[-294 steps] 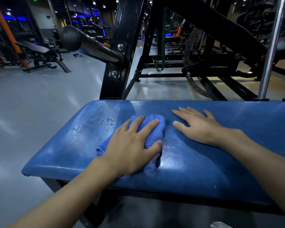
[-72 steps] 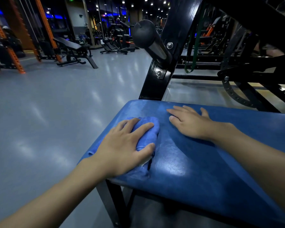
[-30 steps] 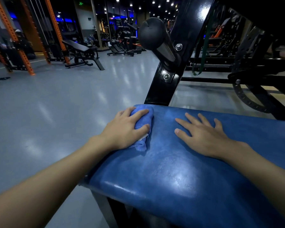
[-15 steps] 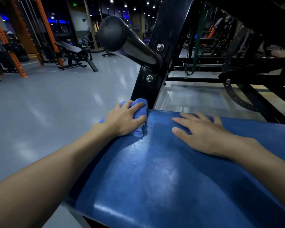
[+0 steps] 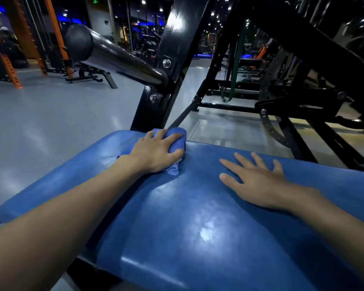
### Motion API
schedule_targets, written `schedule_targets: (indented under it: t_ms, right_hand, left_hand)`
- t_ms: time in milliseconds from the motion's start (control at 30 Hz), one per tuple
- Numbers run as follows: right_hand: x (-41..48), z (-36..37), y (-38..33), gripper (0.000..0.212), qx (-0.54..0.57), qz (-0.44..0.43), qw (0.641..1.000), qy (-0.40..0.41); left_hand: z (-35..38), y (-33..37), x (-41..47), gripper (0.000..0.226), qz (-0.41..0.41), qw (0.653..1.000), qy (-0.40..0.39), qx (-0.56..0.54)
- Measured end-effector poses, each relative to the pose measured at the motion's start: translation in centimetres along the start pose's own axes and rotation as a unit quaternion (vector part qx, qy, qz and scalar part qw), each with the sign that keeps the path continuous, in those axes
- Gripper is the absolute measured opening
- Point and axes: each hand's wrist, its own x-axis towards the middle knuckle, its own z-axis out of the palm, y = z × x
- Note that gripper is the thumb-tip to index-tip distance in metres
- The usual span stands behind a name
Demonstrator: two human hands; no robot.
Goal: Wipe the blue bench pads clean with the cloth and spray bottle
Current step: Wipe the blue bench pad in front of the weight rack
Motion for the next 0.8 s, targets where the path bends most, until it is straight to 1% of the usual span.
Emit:
schedule_targets:
  t_ms: [133, 333, 400, 467, 500, 567, 667, 733, 800]
  right_hand:
    - [-0.2, 1.0, 0.7, 0.063, 0.009, 0.003, 1.000, 0.020]
    - [0.0, 1.1, 0.6, 0.062, 0.026, 0.010, 0.999, 0.042]
    - [-0.1, 1.0, 0.7, 0.061, 0.056, 0.002, 0.997, 0.047]
    - [-0.6, 0.3, 1.6, 0.060, 0.121, 0.001, 0.990, 0.069]
    - [-1.1, -0.1, 2.6, 0.059, 0.132, 0.002, 0.988, 0.087]
    - [-2.4, -1.0, 5.6, 0.060, 0.087, 0.008, 0.990, 0.108]
    - [-4.3, -1.2, 11.2, 0.063, 0.012, 0.075, 0.995, 0.070]
    - [-5.1, -0.3, 13.4, 0.065, 0.002, 0.115, 0.992, 0.041]
    - [-5.4, 0.8, 13.9, 0.065, 0.025, 0.123, 0.991, 0.040]
  left_hand:
    - [0.8, 3.8, 0.0, 0.077, 0.007, 1.000, -0.007, 0.003]
    - [1.6, 6.7, 0.6, 0.063, 0.048, 0.999, -0.015, 0.001]
    - [1.8, 7.2, 0.5, 0.063, 0.053, 0.998, -0.018, -0.003]
    - [1.8, 8.0, 0.5, 0.062, 0.058, 0.998, -0.016, -0.005]
    - [1.9, 8.6, 0.5, 0.059, 0.063, 0.998, -0.017, -0.004]
    - [2.2, 10.2, 0.4, 0.056, 0.076, 0.997, -0.020, 0.003]
    - [2.8, 12.8, 0.6, 0.056, 0.094, 0.995, -0.026, 0.001]
    - [3.2, 14.4, 0.7, 0.059, 0.093, 0.995, -0.031, -0.005]
    - [3.5, 16.0, 0.7, 0.065, 0.092, 0.995, -0.034, -0.001]
